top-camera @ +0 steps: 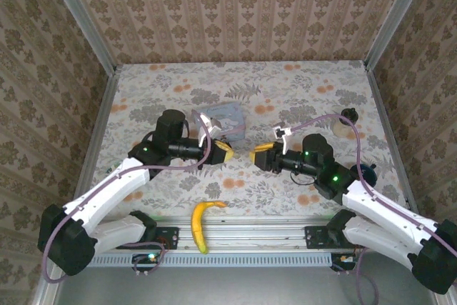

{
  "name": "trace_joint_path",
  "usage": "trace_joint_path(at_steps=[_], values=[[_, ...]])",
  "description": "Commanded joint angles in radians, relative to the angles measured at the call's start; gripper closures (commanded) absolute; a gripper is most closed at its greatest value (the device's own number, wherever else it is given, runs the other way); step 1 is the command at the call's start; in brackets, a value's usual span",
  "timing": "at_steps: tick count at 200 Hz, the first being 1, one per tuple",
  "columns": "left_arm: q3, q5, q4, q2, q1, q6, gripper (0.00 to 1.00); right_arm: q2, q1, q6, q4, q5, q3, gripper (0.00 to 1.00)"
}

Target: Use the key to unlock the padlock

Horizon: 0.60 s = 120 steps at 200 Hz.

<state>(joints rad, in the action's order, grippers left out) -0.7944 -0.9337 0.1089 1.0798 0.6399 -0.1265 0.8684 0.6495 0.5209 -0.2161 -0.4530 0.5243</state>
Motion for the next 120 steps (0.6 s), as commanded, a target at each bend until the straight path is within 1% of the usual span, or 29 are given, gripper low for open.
trace_joint_path(at_steps=[1,19,61,120], values=[[-0.005,-0.079,-0.045,-0.017,-0.002,0.01,1.0,0.001,-0.004,-0.024,-0.068,-0.145,0.02,0.59],[0.001,-0.092,-0.06,-0.019,0.0,0.0,1.0,0.029,-0.004,-0.016,-0.079,-0.191,0.044,0.59],[0.017,-0.099,-0.104,-0.026,0.007,-0.032,1.0,0.098,-0.004,-0.013,-0.082,-0.249,0.092,0.6],[0.021,-0.089,-0.122,-0.018,0.006,-0.054,1.0,0.142,-0.004,-0.003,-0.096,-0.274,0.111,0.65]])
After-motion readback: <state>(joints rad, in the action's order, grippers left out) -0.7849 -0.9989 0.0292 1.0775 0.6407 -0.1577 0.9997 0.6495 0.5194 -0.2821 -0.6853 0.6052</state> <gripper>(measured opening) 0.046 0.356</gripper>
